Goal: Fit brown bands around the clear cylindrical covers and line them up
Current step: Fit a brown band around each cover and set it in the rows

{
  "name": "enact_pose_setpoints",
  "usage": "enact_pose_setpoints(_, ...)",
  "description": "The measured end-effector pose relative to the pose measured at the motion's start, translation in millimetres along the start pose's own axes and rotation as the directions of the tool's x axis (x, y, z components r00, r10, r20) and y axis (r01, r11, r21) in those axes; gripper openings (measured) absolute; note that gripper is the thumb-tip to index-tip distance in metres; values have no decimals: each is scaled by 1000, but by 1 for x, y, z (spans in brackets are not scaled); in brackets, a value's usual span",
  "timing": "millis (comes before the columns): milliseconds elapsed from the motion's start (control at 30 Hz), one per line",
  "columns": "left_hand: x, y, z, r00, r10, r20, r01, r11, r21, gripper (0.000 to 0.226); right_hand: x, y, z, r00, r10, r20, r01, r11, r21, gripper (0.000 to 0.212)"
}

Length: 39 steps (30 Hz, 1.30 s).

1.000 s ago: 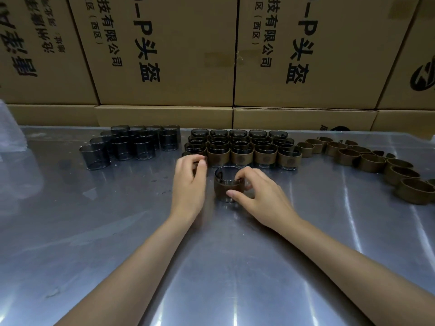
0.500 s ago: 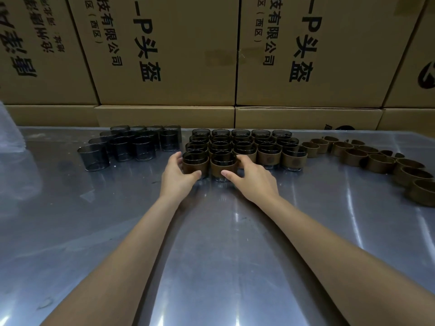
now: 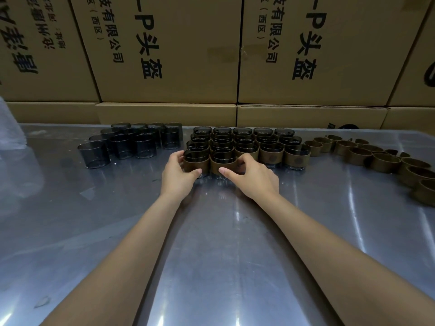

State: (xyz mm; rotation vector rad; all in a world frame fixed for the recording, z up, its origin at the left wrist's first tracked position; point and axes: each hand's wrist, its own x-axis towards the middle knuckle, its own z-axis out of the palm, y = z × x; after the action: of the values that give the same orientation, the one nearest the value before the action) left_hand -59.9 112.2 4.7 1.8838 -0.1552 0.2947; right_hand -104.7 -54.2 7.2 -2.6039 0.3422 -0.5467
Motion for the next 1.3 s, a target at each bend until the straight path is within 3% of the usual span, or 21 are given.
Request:
enact_pose_setpoints(400, -3, 3, -2, 1000, -16, 26, 16, 1000, 14, 70, -7, -2, -5, 1000, -4, 25, 4, 1000, -24, 68)
enact_pose_setpoints(467, -3, 1, -2, 999, -8, 37, 5, 998, 64, 69, -12, -2, -7, 1000, 7, 21, -7, 1000, 23, 70)
enact_pose_setpoints(533, -3, -1, -4, 998, 9, 57, -22, 973, 228, 60, -17, 3, -9, 1000, 12, 11, -13, 995, 97, 62)
enact_pose_setpoints(700, 14, -12, -18, 997, 47, 68, -79, 779, 622, 42, -19, 15, -11, 997, 65, 35, -72, 965, 253, 15)
enact_pose_setpoints(833, 46, -20, -28, 963, 250, 102, -214, 476, 853, 44, -16, 13, -6, 997, 18, 72, -31, 982, 185, 7)
enact_pose_setpoints(900, 63, -23, -32, 967, 219, 127, -204, 376, 904, 51, -13, 15, -6, 997, 20, 74, -35, 979, 200, 6)
enact_pose_setpoints(1000, 82, -29, -37, 989, 102, 110, -137, 307, 942, 55, -11, 16, -4, 996, 16, 90, -33, 980, 194, 6)
enact_pose_setpoints(1100, 88, -32, -37, 996, 35, 85, -91, 307, 947, 54, -10, 15, -3, 994, 18, 109, -39, 980, 193, 9)
enact_pose_setpoints(1167, 87, -32, -37, 996, 67, 67, -85, 324, 942, 52, -10, 15, -4, 994, 18, 111, -39, 980, 195, 10)
enact_pose_setpoints(1300, 71, -33, -39, 987, 155, 46, -112, 453, 884, 39, -13, 13, -6, 995, 12, 104, -32, 980, 196, 13)
